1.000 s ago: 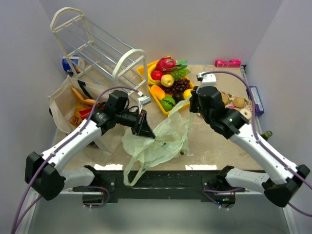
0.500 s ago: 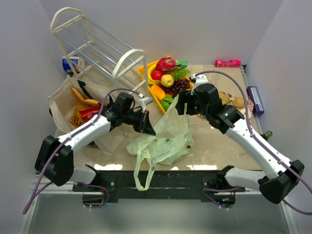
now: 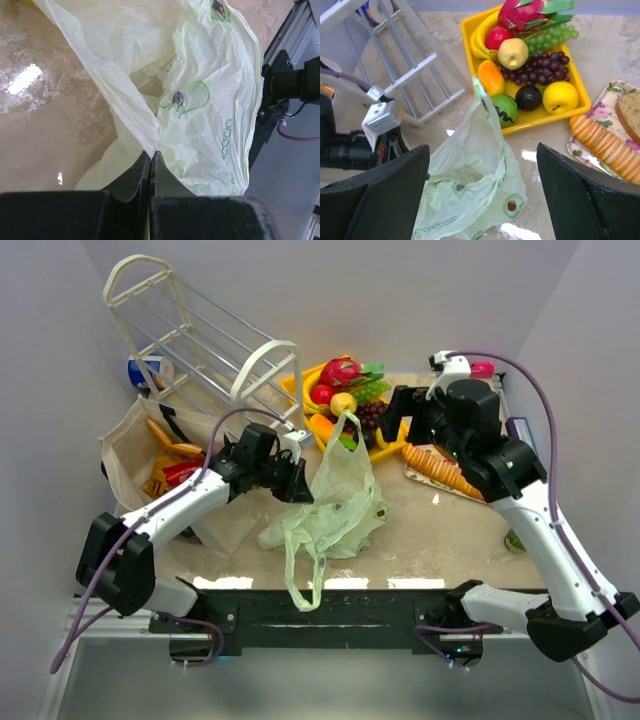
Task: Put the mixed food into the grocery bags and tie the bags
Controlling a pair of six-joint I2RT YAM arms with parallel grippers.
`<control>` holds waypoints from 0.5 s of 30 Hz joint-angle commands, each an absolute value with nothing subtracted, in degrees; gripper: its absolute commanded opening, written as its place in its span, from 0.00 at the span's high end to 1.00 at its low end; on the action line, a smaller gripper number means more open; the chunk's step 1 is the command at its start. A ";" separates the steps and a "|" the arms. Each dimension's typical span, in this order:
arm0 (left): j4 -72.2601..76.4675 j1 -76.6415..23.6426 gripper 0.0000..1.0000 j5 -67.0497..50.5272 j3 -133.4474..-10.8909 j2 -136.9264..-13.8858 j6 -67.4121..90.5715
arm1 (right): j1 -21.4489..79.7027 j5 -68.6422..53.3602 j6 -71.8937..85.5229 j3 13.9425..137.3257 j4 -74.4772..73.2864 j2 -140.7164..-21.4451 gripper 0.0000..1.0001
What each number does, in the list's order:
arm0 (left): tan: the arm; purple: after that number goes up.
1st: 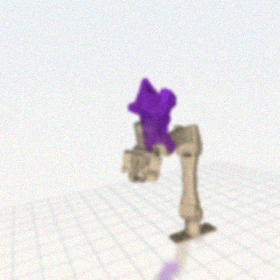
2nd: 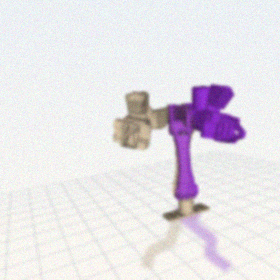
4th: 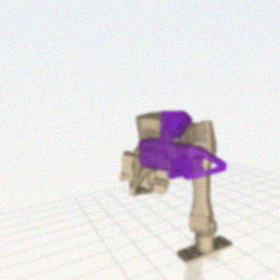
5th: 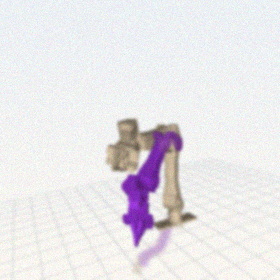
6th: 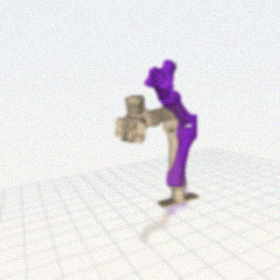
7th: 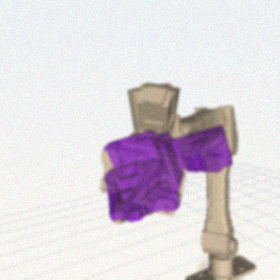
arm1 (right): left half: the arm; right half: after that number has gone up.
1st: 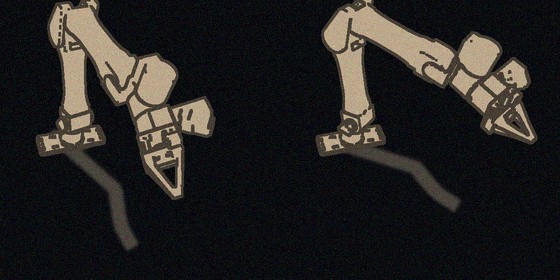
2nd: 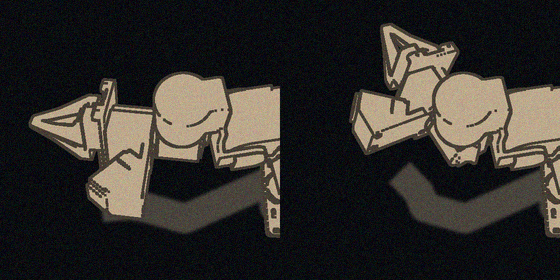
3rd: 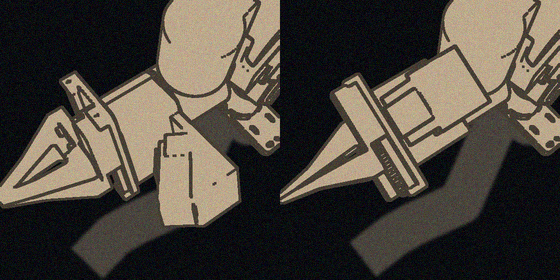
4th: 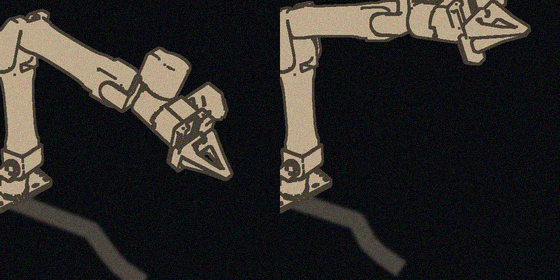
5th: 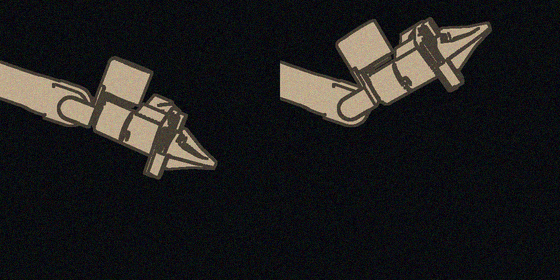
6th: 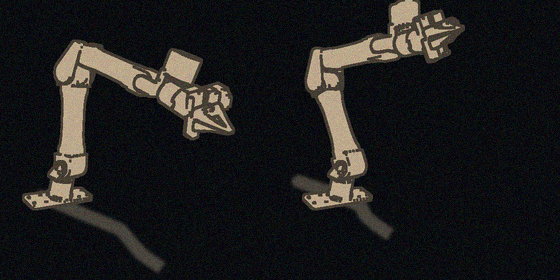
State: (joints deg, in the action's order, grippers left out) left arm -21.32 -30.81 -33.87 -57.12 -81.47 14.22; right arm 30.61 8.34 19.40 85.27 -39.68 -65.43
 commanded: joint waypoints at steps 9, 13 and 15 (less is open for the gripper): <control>-14.07 -30.41 1.00 -23.91 -53.36 -74.36 6.42 | 18.11 1.48 14.77 91.56 -33.48 -88.92 0.04; -13.18 -30.50 1.00 -20.83 -51.95 -73.13 4.92 | 16.79 3.77 11.79 95.97 -34.63 -99.64 0.04; -12.75 -30.32 1.00 -19.61 -51.07 -72.95 4.66 | 16.70 4.13 10.90 97.47 -34.54 -102.29 0.04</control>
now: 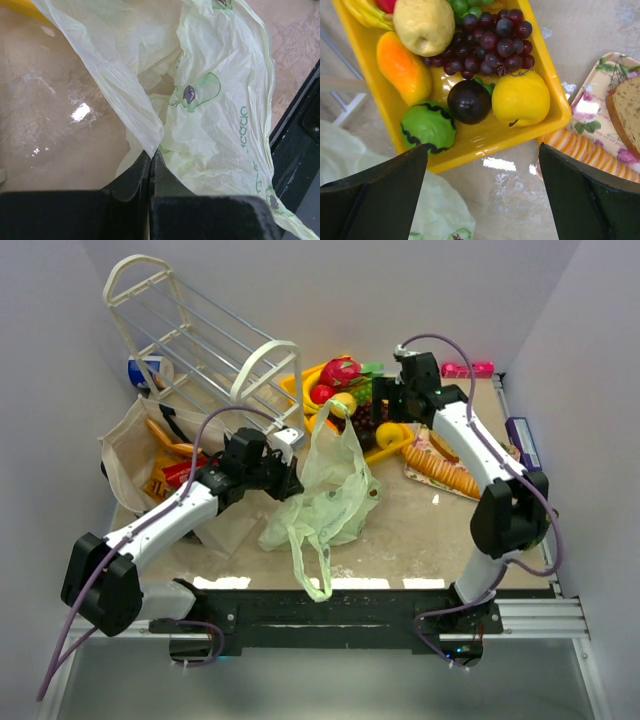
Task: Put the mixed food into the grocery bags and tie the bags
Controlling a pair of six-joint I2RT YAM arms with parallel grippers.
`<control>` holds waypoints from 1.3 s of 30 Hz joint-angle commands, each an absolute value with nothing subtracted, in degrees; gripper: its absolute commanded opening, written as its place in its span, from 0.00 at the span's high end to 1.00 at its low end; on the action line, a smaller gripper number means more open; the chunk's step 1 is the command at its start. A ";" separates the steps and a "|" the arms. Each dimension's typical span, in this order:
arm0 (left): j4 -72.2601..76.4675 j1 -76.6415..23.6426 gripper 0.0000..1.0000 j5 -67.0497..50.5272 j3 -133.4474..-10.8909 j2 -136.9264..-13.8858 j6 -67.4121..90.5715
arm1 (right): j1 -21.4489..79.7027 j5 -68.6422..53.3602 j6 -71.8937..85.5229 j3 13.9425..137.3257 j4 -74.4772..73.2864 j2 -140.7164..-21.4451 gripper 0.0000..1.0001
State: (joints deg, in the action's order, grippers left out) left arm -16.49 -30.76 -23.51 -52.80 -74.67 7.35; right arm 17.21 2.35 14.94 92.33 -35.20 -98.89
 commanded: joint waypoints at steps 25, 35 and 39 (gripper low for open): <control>-13.10 -30.41 1.00 -18.72 -50.63 -74.62 3.78 | 15.56 6.94 5.54 100.37 -30.67 -121.98 0.08; -13.01 -30.41 1.00 -19.25 -50.62 -75.23 3.78 | 15.56 5.98 5.01 98.62 -28.65 -121.04 0.45; -13.36 -30.41 1.00 -18.64 -50.63 -74.88 3.69 | 15.64 3.87 5.19 98.09 -29.18 -116.74 0.67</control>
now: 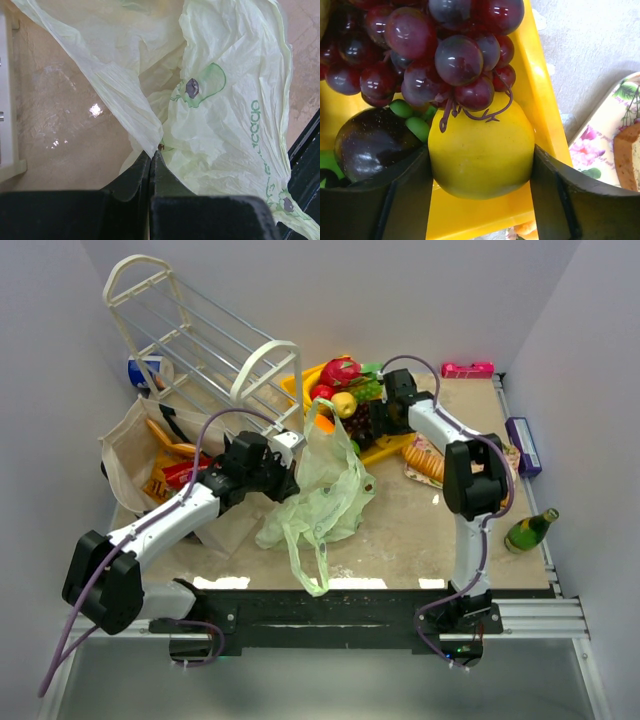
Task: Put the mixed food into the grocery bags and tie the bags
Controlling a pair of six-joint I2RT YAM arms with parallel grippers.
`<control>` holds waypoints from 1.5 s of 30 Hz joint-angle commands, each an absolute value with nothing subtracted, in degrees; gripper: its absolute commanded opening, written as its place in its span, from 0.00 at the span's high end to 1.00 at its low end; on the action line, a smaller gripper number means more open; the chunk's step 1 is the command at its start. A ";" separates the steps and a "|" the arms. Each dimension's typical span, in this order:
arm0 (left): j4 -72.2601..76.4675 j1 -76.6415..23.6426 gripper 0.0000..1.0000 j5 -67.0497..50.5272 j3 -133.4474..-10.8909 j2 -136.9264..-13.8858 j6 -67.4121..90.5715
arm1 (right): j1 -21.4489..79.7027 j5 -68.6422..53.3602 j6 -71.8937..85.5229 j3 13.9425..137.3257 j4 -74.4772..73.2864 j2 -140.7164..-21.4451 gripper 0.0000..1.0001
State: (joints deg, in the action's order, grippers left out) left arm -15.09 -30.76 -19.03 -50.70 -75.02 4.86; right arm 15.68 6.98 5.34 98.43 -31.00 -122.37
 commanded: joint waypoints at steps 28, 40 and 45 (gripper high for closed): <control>-11.16 -30.41 1.00 -17.49 -48.25 -70.84 4.83 | 44.46 -4.20 22.84 79.14 -29.72 -61.71 0.88; -10.55 -30.41 1.00 -17.58 -47.90 -70.66 4.83 | 51.86 -0.54 27.86 63.81 -21.98 -62.13 0.89; -10.37 -30.32 1.00 -17.93 -47.73 -70.14 4.92 | 51.42 8.23 27.78 67.40 -20.74 -68.63 0.95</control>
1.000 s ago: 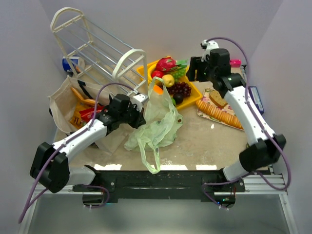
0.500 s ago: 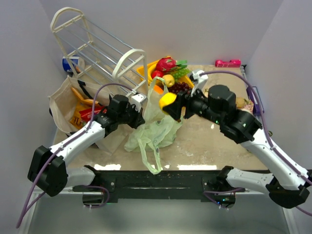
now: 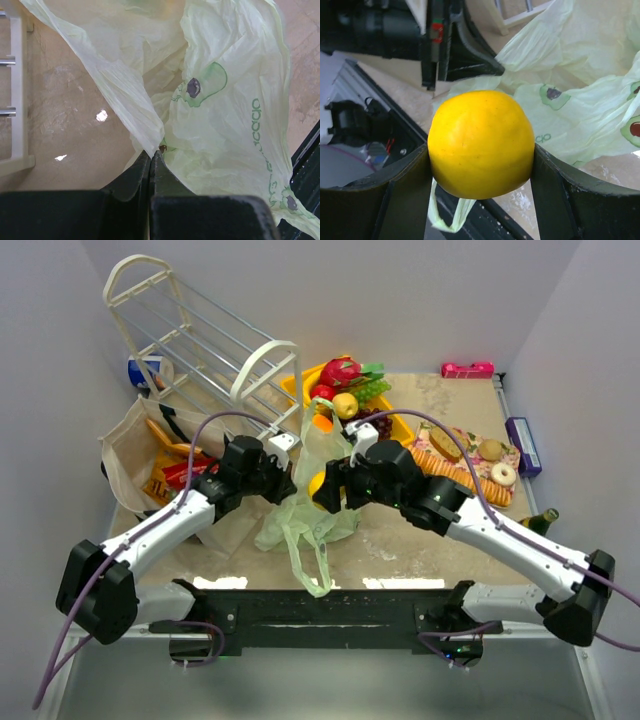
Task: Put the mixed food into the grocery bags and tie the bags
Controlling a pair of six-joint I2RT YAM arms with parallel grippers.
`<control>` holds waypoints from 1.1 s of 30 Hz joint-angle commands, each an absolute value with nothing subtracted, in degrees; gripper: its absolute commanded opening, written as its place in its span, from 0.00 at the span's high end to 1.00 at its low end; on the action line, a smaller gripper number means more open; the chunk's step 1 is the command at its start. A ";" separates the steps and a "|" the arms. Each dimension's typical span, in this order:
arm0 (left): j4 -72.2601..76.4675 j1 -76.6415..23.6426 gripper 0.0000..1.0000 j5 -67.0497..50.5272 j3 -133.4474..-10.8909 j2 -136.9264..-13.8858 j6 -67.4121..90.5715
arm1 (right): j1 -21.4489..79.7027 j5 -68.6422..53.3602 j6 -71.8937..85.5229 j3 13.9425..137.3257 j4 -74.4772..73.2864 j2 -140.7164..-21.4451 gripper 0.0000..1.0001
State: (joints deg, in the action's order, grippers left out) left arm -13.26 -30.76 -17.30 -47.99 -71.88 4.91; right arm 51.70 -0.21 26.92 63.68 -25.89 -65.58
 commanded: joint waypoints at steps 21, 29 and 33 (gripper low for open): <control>-9.67 -30.41 1.00 -14.95 -46.85 -67.06 4.66 | 41.13 6.32 20.39 71.56 -20.12 -92.90 1.00; -8.88 -30.41 1.00 -3.27 -45.62 -62.76 6.77 | 41.05 15.90 21.53 63.29 -25.83 -89.65 0.99; -7.83 -30.41 1.00 -0.53 -44.48 -60.47 6.77 | 41.13 18.98 21.80 61.79 -26.98 -91.23 0.96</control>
State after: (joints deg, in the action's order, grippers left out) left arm -11.57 -30.76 -6.31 -45.71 -63.37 5.61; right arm 40.97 13.06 21.82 63.05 -23.94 -90.74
